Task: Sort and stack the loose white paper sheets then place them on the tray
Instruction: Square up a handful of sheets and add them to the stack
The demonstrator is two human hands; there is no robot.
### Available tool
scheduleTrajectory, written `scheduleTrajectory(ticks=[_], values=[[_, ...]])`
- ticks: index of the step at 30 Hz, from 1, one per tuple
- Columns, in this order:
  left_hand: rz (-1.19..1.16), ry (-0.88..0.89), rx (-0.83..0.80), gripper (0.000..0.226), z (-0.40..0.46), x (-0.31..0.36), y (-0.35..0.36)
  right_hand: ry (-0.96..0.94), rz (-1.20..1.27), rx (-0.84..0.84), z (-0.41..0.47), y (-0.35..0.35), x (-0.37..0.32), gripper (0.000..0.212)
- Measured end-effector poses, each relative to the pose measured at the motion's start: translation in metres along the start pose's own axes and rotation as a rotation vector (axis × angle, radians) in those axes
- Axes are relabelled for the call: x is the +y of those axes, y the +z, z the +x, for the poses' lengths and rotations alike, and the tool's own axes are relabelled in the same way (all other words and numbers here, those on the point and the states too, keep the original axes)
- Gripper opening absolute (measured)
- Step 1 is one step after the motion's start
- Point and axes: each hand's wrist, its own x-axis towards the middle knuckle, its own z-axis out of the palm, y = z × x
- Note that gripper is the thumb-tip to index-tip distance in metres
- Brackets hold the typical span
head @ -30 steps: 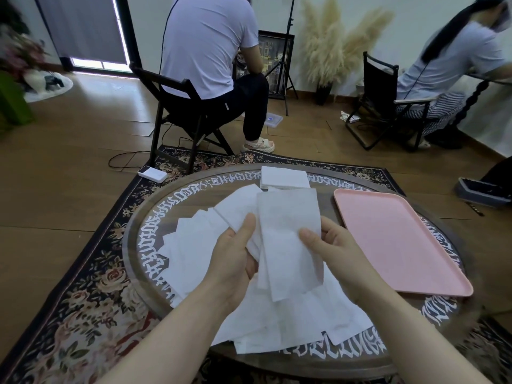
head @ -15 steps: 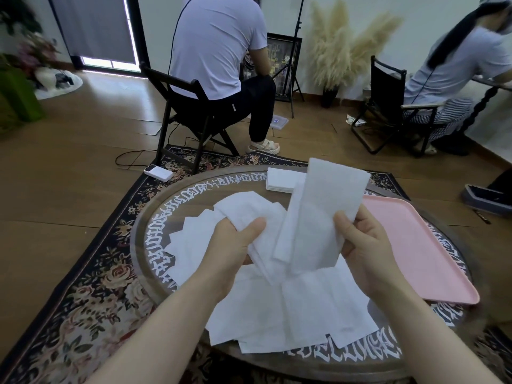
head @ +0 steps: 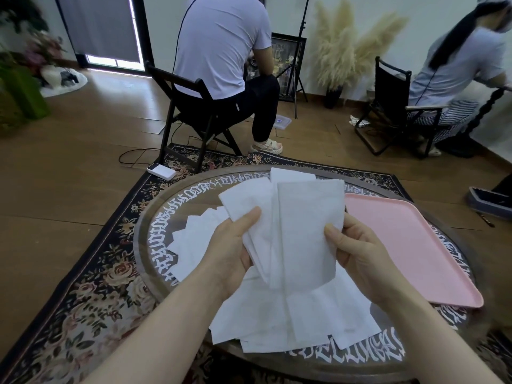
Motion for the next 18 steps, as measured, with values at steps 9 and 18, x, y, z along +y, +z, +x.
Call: scheduleTrajectory(ticks=[9,18], values=[[0.385,0.101,0.128,0.014,-0.001,-0.003,-0.001,-0.058,0.049,-0.007,0.0,0.006,-0.001,0.033],[1.121,0.341,0.313,0.025,-0.007,0.021,-0.009,-0.046,0.179,0.013,0.001,0.001,-0.009,0.042]])
